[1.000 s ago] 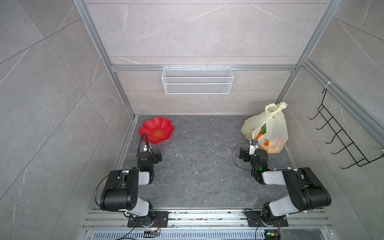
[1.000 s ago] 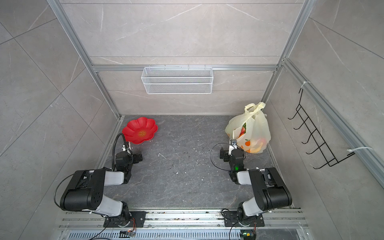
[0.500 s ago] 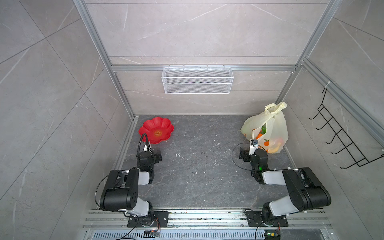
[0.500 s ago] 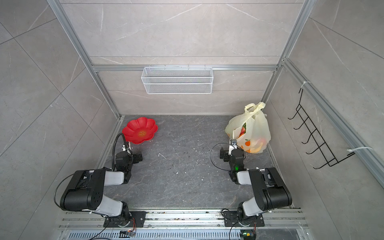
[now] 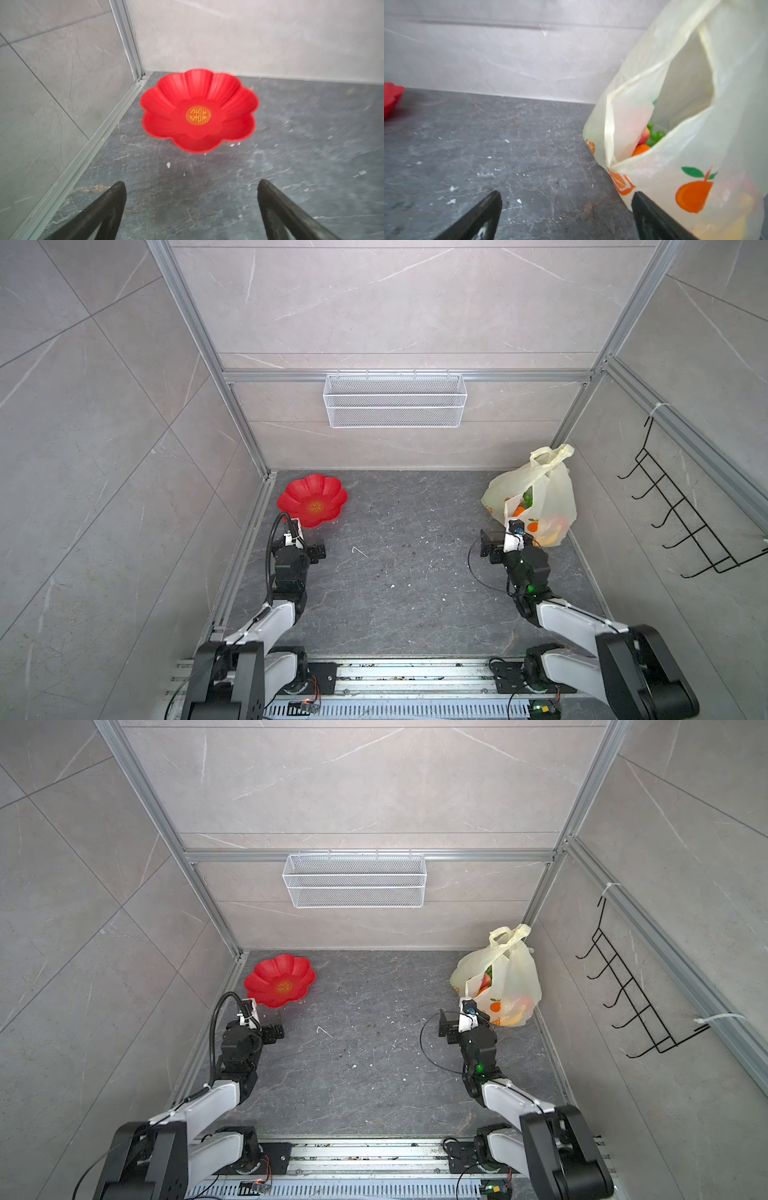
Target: Take the fake fruits out of the plastic bag
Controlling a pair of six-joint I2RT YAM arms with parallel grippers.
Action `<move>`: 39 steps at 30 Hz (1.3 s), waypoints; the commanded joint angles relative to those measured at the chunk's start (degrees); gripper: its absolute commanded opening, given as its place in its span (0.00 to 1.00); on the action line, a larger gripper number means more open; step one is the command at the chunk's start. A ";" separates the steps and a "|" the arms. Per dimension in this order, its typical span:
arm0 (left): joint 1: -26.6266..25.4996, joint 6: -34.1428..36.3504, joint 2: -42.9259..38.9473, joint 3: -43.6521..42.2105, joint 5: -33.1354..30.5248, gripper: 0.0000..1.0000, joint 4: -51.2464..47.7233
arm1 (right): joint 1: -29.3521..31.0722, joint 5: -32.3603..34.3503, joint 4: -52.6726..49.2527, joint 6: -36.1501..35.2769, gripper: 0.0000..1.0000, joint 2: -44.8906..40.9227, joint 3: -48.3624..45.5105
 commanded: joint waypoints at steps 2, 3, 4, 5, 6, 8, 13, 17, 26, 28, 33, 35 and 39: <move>-0.21 -17.91 -9.83 6.90 -3.46 1.00 -19.96 | 0.92 -6.71 -9.18 4.10 1.00 -12.23 1.89; -0.18 -21.54 -11.19 8.29 -4.08 1.00 -24.64 | 0.95 -6.19 -12.67 7.31 1.00 -14.67 3.38; -0.17 -24.77 -12.50 9.64 -4.74 1.00 -29.34 | 0.96 -4.16 -18.11 11.68 0.99 -17.46 5.70; -0.15 -27.03 -13.49 10.71 -5.56 1.00 -33.15 | 0.89 -1.01 -24.67 16.78 1.00 -19.87 8.84; -0.12 -29.17 -14.13 11.47 -6.80 1.00 -36.99 | 0.87 1.37 -31.33 20.17 1.00 -21.19 12.21; -0.14 -36.18 -15.50 13.61 -11.69 1.00 -46.66 | 0.80 6.28 -45.00 24.54 1.00 -21.43 20.72; -0.04 -40.70 -17.87 11.14 -8.81 1.00 -50.82 | 0.70 13.64 -66.33 27.14 1.00 -11.00 37.36; -0.05 -35.06 -17.83 7.36 1.71 1.00 -44.24 | 0.62 19.13 -69.52 27.86 1.00 -4.23 43.11; -0.03 -30.55 -19.85 4.16 8.44 1.00 -43.36 | 0.03 31.16 -70.10 26.70 1.00 10.19 54.87; -0.07 -30.54 -20.10 3.97 9.08 1.00 -43.03 | -0.03 32.94 -70.38 26.37 1.00 12.87 56.63; -0.08 -30.90 -20.14 3.33 9.36 1.00 -42.23 | -0.28 35.84 -69.75 25.94 1.00 16.27 57.77; -0.11 -30.99 -20.05 3.35 9.56 1.00 -41.94 | -0.35 36.48 -67.67 24.95 1.00 16.32 56.82; -0.09 -30.99 -20.05 3.22 9.64 1.00 -41.84 | -0.81 38.49 -64.23 23.42 1.00 17.01 55.32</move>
